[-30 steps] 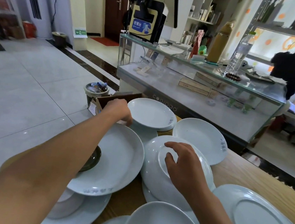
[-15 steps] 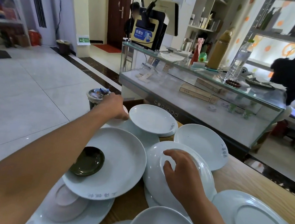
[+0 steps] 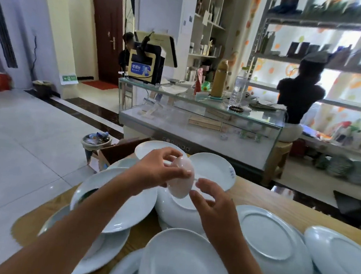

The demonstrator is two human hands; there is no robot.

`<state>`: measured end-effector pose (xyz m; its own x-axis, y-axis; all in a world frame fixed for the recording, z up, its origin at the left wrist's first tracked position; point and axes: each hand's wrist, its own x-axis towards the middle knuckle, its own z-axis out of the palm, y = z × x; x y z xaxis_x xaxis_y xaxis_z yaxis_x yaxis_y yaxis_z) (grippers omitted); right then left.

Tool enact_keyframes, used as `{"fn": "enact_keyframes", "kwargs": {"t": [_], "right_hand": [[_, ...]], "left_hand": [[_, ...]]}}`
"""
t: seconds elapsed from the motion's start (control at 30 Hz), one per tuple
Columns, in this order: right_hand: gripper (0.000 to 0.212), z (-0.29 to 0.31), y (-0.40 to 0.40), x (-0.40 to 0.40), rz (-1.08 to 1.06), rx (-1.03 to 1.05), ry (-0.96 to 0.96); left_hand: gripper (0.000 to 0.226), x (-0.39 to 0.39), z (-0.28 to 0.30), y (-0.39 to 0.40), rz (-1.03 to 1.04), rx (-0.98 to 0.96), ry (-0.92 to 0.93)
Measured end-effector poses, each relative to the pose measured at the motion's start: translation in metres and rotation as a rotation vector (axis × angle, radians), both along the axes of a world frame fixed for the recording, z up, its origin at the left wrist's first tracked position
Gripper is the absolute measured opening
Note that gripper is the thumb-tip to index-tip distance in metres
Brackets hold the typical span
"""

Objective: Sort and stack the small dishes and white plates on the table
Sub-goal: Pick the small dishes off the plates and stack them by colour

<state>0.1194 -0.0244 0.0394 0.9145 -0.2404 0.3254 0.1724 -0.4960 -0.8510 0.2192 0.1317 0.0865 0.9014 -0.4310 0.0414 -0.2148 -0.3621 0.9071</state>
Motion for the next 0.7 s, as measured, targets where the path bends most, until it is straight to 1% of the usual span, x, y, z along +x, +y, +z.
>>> {"fn": "enact_keyframes", "kwargs": {"t": [0.1,0.2,0.27,0.37,0.47,0.63,0.7], "right_hand": [[0.033,0.005,-0.026,-0.057,-0.056,0.158,-0.078],[0.032,0.007,-0.051,-0.112,-0.122,0.273,-0.145],[0.028,0.009,-0.069,-0.148,-0.181,0.288,-0.166],[0.017,0.010,-0.094,-0.196,-0.262,0.311,-0.192],[0.015,0.008,-0.117,-0.243,-0.339,0.296,-0.185],[0.013,-0.001,-0.153,-0.310,-0.498,0.324,-0.175],[0.010,-0.005,-0.167,-0.329,-0.554,0.285,-0.168]], "left_hand": [[0.062,-0.054,0.006,-0.038,-0.064,-0.099,-0.037],[0.060,-0.103,0.007,-0.075,-0.118,-0.140,-0.099],[0.065,-0.134,0.003,-0.101,-0.187,-0.167,-0.092],[0.073,-0.173,-0.004,-0.135,-0.253,-0.224,-0.060],[0.079,-0.210,-0.014,-0.175,-0.309,-0.240,-0.057],[0.058,-0.271,-0.034,-0.224,-0.411,-0.270,-0.097],[0.058,-0.288,-0.046,-0.236,-0.452,-0.273,-0.114]]}}
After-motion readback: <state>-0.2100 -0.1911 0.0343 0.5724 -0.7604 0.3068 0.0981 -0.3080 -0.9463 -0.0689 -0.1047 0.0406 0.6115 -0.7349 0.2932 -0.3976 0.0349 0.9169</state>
